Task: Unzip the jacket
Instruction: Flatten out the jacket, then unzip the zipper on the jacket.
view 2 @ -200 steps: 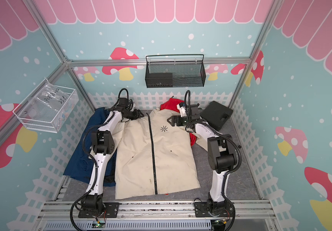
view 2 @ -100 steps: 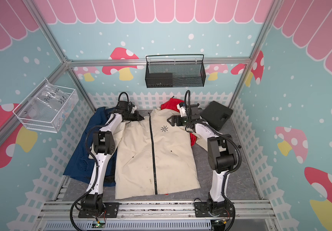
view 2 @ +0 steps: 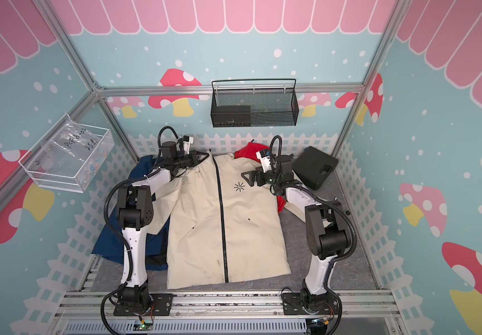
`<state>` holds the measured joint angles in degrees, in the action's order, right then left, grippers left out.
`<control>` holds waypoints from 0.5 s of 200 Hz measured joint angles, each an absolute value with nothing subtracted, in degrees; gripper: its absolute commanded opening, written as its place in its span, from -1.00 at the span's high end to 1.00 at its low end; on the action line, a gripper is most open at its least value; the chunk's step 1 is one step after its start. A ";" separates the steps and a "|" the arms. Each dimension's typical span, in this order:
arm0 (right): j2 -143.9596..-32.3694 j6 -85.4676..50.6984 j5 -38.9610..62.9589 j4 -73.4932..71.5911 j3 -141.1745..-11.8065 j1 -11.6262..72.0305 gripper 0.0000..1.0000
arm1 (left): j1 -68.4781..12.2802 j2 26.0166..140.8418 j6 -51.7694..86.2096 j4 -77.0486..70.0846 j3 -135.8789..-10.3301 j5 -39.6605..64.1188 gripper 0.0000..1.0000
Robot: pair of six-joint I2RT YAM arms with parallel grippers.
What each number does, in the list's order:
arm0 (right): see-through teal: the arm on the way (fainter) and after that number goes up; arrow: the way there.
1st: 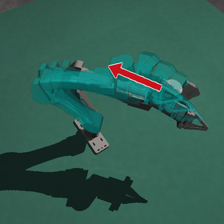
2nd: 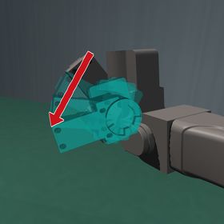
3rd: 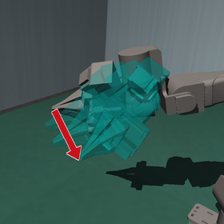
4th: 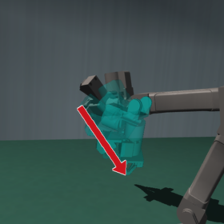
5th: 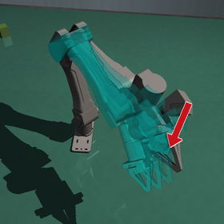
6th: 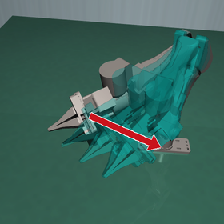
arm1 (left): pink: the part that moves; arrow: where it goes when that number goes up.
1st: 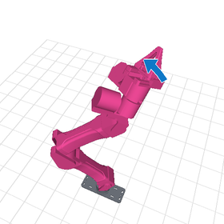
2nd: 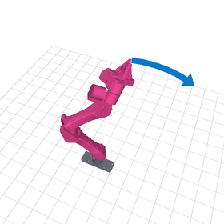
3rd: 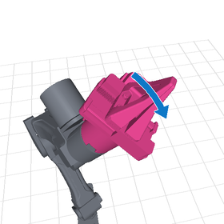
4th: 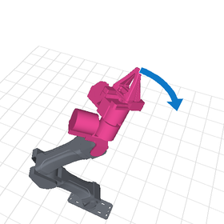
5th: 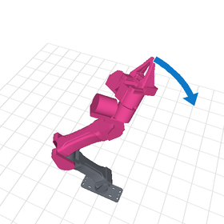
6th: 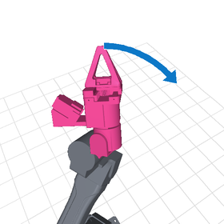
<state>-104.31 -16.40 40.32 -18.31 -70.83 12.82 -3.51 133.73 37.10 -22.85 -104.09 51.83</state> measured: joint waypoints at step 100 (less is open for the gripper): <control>-94.26 -22.74 47.07 -33.93 -59.27 13.56 -0.66 | -6.22 116.68 31.16 -33.08 -86.89 53.21 1.00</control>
